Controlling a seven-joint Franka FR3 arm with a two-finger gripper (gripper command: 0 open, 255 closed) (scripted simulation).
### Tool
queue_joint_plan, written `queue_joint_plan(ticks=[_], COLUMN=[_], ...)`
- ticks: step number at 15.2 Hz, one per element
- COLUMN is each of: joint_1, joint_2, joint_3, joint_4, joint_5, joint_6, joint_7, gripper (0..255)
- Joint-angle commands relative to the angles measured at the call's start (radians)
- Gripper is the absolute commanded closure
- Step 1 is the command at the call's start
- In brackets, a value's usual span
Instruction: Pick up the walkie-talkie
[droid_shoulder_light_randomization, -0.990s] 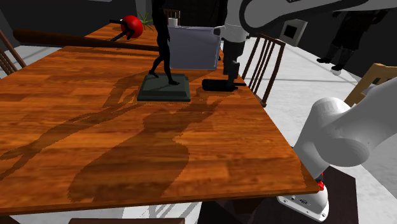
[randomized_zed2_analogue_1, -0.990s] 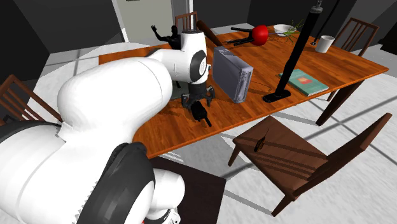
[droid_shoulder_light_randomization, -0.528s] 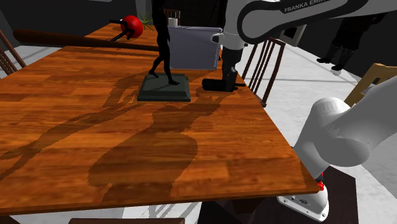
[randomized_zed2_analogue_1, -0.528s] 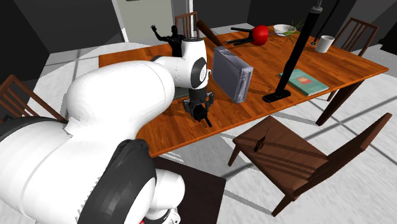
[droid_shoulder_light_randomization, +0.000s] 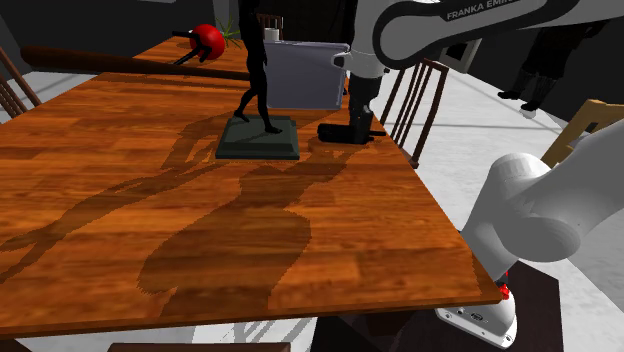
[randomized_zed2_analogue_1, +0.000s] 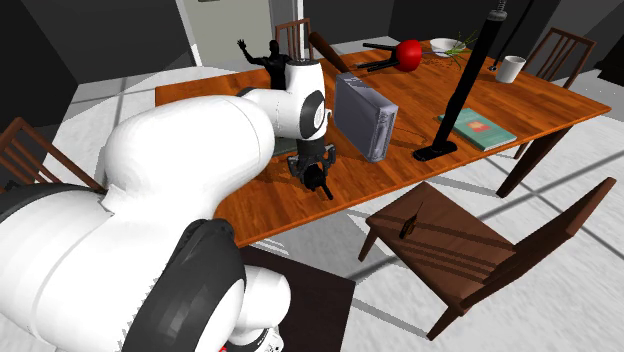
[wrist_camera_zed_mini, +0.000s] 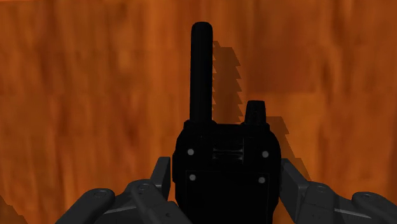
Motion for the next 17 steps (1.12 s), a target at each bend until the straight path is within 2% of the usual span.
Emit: queue_joint_plan(ticks=[1,15,17], joint_1=[0.000,0.007,0.007], joint_2=[-0.004,-0.025,-0.025], joint_3=[0.002,0.023,0.023], joint_4=[0.010,0.182,0.184], joint_5=[0.001,0.020,0.021], joint_6=[-0.014,-0.207,-0.209], joint_7=[-0.001,-0.017,-0.017], gripper=[255,255,255])
